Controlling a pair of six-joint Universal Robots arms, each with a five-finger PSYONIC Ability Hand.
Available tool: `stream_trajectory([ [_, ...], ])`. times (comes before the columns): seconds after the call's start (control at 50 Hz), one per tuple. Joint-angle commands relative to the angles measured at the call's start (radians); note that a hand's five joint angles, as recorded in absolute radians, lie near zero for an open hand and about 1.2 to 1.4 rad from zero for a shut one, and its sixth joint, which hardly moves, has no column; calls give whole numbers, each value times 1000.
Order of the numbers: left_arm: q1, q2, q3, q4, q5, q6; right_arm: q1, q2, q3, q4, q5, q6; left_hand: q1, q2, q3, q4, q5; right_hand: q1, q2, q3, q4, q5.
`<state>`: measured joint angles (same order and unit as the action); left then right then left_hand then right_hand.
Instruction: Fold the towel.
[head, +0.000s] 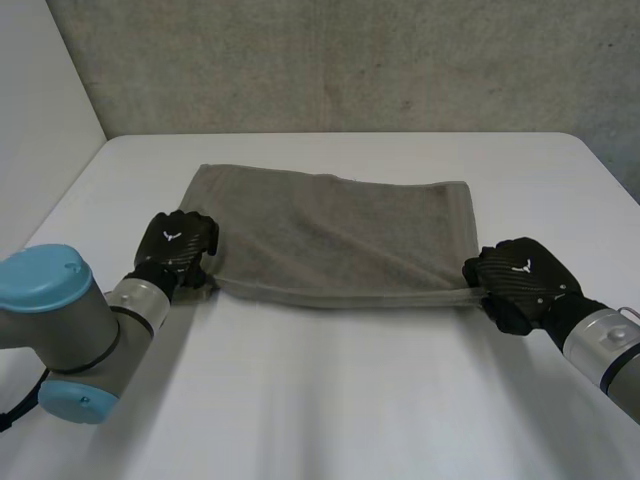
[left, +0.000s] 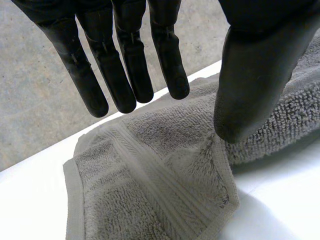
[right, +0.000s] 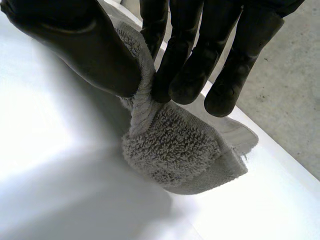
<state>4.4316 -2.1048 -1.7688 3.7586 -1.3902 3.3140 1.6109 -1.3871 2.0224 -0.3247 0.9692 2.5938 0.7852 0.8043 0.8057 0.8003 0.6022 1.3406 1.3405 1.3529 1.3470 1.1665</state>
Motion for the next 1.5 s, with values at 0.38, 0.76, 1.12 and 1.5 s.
stream_trajectory([
  [0.38,14,22,-9,-35,20,6,-48,28,-17,-25,54,34,-14,-33,-34,-29,-5,56,56,43,49,55],
  [0.76,117,14,22,-326,65,295,-52,57,-34,-59,135,34,-457,-476,-478,-472,-449,56,56,43,49,55],
  [1.12,112,-40,31,-207,66,308,-49,62,-31,-57,134,34,-416,-435,-437,-431,-408,56,56,43,49,55],
  [1.5,109,-70,97,-200,62,297,-43,76,-30,-56,132,29,-393,-412,-413,-408,-384,56,56,43,49,55],
])
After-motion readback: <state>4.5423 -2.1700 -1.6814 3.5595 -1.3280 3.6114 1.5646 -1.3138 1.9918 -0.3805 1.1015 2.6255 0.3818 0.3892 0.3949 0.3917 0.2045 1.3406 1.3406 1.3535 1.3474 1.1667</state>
